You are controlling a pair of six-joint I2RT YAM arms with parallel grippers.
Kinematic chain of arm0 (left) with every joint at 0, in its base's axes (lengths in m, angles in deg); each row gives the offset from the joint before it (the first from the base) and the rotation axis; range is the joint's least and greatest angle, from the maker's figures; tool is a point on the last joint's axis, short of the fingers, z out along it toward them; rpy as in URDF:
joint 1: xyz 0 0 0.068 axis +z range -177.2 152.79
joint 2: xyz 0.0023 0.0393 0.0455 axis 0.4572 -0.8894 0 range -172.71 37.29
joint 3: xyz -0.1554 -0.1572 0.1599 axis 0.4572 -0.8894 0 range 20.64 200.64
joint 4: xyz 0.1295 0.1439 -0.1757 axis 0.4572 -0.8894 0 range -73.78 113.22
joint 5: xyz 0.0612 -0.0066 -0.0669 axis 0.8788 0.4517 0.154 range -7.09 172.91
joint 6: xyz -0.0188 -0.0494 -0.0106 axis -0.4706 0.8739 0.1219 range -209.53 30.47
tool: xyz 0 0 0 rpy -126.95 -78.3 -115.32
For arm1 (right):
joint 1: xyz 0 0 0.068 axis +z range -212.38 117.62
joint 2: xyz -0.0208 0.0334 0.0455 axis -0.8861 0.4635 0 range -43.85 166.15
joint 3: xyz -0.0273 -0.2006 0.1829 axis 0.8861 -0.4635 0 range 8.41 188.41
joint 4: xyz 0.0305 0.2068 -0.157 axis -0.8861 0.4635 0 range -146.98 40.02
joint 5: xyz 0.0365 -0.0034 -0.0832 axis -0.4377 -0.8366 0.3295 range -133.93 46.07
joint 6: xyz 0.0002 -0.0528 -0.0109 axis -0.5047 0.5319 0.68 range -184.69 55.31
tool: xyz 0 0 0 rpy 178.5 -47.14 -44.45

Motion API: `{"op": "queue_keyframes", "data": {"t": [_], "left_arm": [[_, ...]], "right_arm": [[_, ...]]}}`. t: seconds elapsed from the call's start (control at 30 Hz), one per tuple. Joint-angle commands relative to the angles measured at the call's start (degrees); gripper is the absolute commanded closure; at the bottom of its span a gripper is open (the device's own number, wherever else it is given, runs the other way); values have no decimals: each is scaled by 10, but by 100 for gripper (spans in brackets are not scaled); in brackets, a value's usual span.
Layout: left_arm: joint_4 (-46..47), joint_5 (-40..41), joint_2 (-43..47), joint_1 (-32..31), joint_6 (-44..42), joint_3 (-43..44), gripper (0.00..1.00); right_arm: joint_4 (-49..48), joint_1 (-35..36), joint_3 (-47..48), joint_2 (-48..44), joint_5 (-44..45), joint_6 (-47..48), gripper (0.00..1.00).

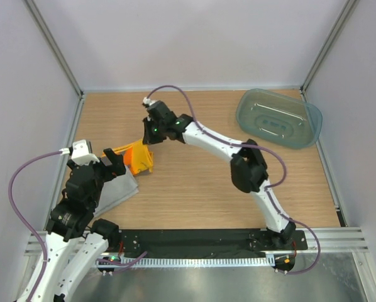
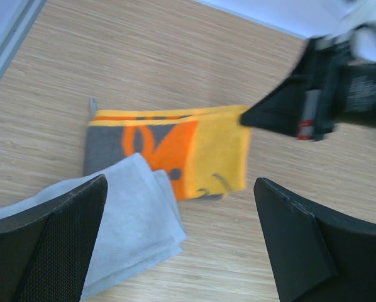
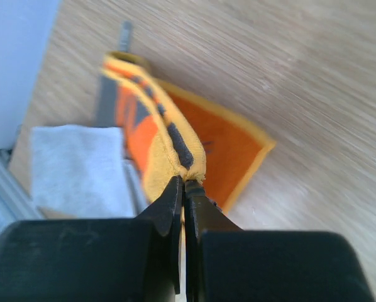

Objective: Roll the towels
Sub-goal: Grab a towel with the right arm, then move the towel to the center of the board

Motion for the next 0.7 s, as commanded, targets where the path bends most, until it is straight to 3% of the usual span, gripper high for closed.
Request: {"op": "queue_keyframes", "data": {"t": [0.0, 0.2, 0.37, 0.47, 0.5, 0.53, 0.63, 0.67], "left_arm": [[3, 12, -1, 2, -3, 23, 0], [-1, 5, -12, 1, -2, 25, 0], [-24, -10, -57, 1, 22, 35, 0], [-63, -21, -110, 1, 65, 50, 0], [-68, -27, -120, 2, 76, 50, 0], [-73, -43, -139, 2, 85, 49, 0], [-90, -50, -166, 0, 141, 37, 0], [-93, -50, -172, 0, 165, 31, 0]], "right_arm": [[-5, -4, -51, -176, 22, 35, 99], [47, -8, -207, -392, 121, 66, 99], [130, -10, -300, -492, 177, 67, 98], [157, -11, -379, -538, 164, 47, 80], [156, -11, -401, -549, 156, 41, 59], [151, -10, -421, -570, 149, 36, 50], [145, -11, -483, -597, 134, 17, 29], [145, -11, -502, -611, 133, 16, 26]]}}
